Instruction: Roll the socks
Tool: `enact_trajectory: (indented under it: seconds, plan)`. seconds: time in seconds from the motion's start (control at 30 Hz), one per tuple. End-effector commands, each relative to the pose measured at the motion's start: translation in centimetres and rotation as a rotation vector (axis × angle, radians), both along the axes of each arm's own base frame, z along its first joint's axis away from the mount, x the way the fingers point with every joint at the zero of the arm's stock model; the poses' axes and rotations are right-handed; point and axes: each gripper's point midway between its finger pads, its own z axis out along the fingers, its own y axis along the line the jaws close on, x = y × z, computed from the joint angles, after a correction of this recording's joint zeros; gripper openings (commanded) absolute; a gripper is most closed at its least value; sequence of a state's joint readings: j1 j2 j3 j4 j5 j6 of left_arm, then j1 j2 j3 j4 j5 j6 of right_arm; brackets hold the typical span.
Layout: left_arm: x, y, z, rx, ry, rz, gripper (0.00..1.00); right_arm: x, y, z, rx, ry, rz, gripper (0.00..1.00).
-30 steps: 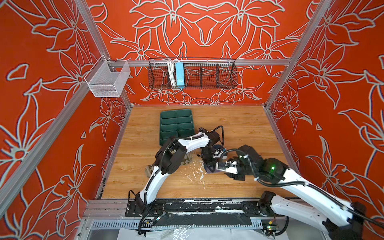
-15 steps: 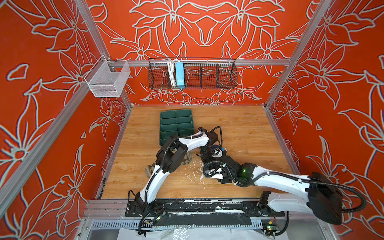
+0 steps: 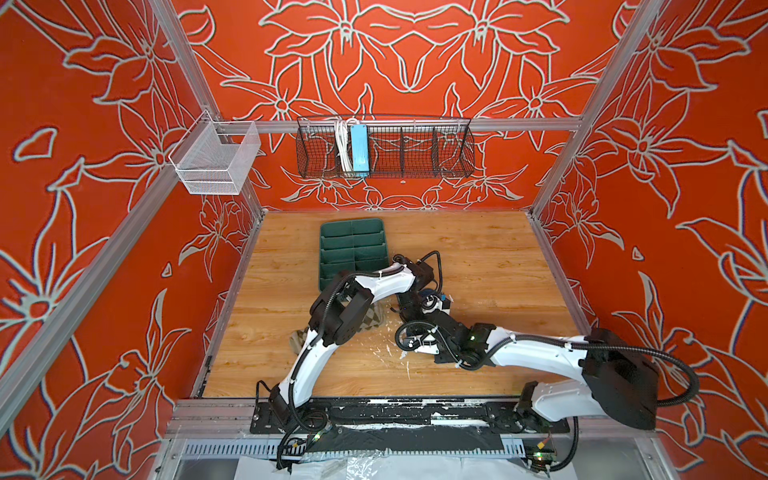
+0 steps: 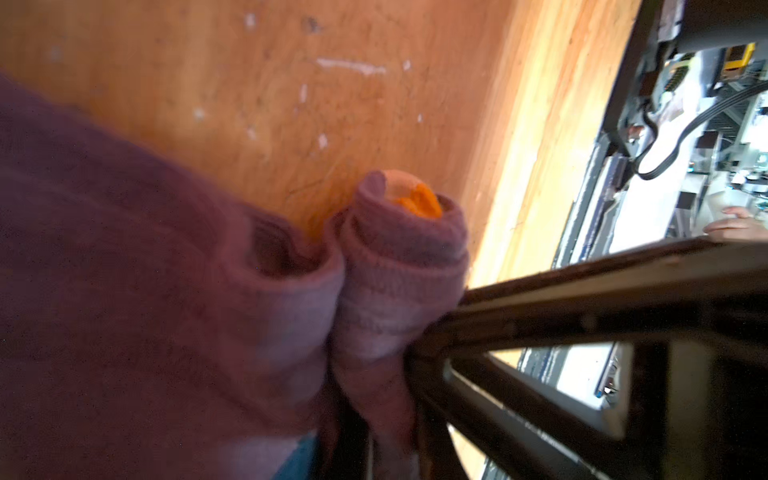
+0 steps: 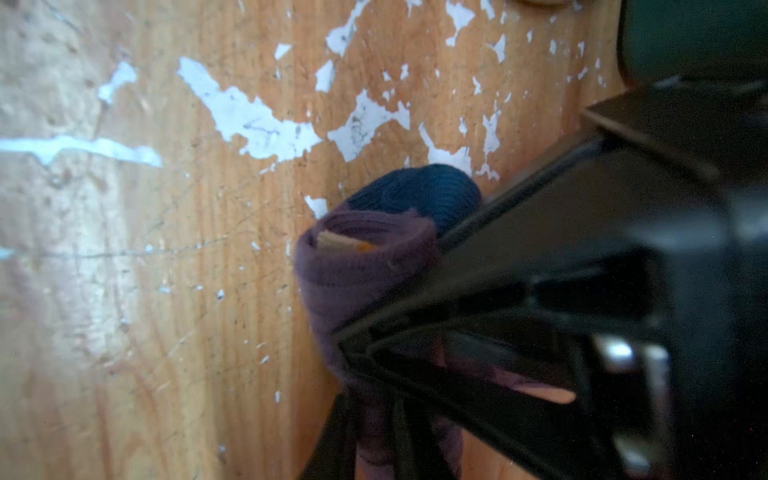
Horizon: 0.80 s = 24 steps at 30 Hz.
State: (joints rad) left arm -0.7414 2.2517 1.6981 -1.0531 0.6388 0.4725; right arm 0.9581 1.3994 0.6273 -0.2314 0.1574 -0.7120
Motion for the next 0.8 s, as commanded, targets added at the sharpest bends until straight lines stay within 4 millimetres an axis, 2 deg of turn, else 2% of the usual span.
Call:
enact_trajectory:
  seconds: [0.0,0.17,0.33,0.47,0.57,0.63,0.7,0.77]
  plan:
    - [-0.9,1.0,-0.4,0.045,-0.057,-0.034,0.19,-1.3,-1.7,-3.0,-0.094,0.097,-0.019,0.03]
    - [1.5,1.8,3.2,0.020,-0.259,0.029,0.27,-2.4,-1.8,-3.0,-0.080,0.208,-0.028,0.00]
    - [4.3,3.1,8.4,-0.035,-0.500,0.134,0.34,-3.8,-1.5,-2.7,-0.041,0.410,-0.056,0.00]
    - [6.2,5.3,12.6,-0.045,-0.724,0.236,0.36,-4.5,-1.3,-1.9,-0.025,0.551,-0.070,0.00]
    - [7.9,8.5,16.2,-0.016,-0.946,0.365,0.36,-5.1,-1.1,-1.1,0.002,0.691,-0.094,0.00]
    - [8.3,11.4,18.7,0.008,-1.101,0.469,0.36,-5.1,-0.7,-0.4,0.044,0.763,-0.119,0.00]
    - [8.1,14.7,21.9,0.004,-1.269,0.576,0.36,-5.0,-0.1,0.2,0.102,0.833,-0.143,0.00]
    - [6.9,17.2,24.8,-0.041,-1.395,0.638,0.40,-4.3,0.4,0.1,0.123,0.852,-0.196,0.00]
